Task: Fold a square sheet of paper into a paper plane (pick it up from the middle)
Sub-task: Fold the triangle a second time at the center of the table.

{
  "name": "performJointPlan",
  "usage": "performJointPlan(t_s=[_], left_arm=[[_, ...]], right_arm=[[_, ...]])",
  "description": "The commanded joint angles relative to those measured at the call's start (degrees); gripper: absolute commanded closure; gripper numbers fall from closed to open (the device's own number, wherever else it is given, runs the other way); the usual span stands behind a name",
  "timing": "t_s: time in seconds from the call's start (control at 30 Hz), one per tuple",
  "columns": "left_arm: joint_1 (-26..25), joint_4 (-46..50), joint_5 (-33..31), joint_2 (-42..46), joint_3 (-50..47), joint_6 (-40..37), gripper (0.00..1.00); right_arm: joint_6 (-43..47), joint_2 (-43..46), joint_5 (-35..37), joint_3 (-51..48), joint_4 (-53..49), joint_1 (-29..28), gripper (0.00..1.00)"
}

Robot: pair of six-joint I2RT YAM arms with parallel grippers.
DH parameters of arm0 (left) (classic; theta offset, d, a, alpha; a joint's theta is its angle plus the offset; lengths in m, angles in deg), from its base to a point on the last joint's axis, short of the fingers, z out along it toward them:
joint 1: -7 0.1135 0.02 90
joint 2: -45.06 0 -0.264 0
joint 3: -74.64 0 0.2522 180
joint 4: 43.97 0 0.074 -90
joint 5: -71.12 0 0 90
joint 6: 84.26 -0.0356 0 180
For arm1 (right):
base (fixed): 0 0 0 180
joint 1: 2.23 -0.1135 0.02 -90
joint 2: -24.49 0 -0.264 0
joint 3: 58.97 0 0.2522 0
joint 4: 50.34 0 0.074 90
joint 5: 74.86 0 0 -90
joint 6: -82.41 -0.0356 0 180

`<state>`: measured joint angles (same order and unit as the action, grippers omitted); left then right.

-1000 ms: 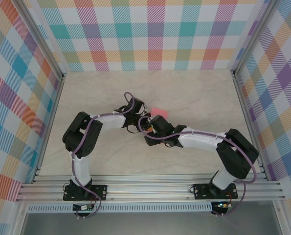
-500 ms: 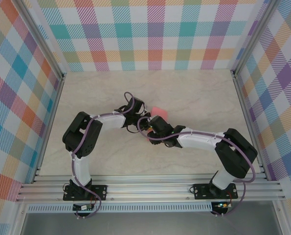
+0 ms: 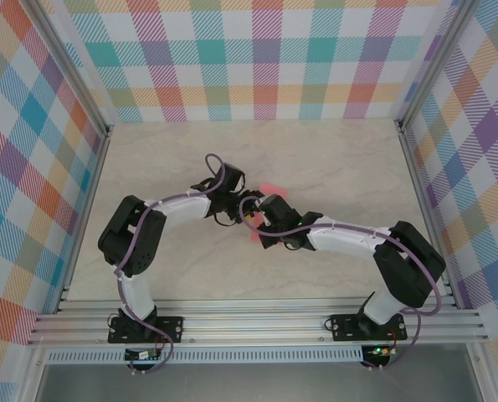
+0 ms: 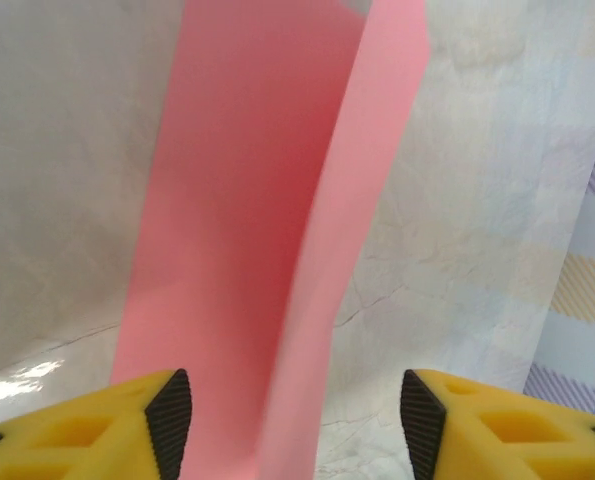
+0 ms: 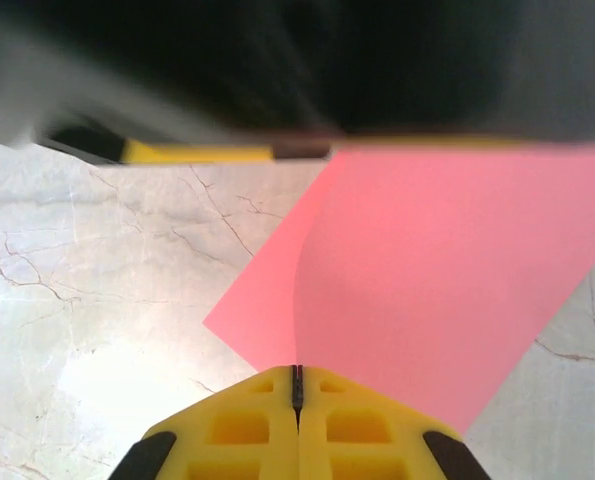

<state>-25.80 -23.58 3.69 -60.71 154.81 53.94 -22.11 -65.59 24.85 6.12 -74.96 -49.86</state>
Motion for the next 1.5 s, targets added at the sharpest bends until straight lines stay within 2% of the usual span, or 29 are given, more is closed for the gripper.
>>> performJointPlan(t_s=[0.0,0.17,0.33,0.43,0.8,0.97,1.13,1.47], left_arm=[[0.58,4.44,-7.36,5.10,-1.45,0.04,0.39],[0.28,4.51,-11.70,9.35,-5.89,1.27,0.41],[-1.48,3.21,-9.46,9.83,-7.30,0.27,0.62],[-3.37,3.24,-8.73,8.90,-7.14,-0.77,0.72],[-8.27,5.81,-7.01,1.89,-3.53,-2.95,0.85],[-9.29,6.48,-7.63,-0.14,-3.22,-2.93,0.86],[-9.65,11.17,-10.92,-1.05,-3.32,-3.57,0.89],[-9.58,15.89,-17.34,-0.04,-4.19,-5.69,0.90]], right_arm=[[-0.60,2.21,-10.33,0.88,-0.57,4.19,1.00],[-2.07,2.39,-24.46,0.28,0.74,11.68,1.00],[-3.13,0.62,-34.90,-0.36,2.51,17.52,1.00],[-4.18,-0.90,-37.45,-0.35,2.97,20.00,1.00],[-4.62,-3.87,-36.99,-0.60,2.14,21.88,0.98],[-4.37,-4.63,-36.47,-0.27,1.70,21.89,0.98],[-3.31,-6.45,-34.49,1.34,-0.68,21.89,0.98],[-1.93,-8.51,-35.12,3.89,-2.21,22.20,0.97]])
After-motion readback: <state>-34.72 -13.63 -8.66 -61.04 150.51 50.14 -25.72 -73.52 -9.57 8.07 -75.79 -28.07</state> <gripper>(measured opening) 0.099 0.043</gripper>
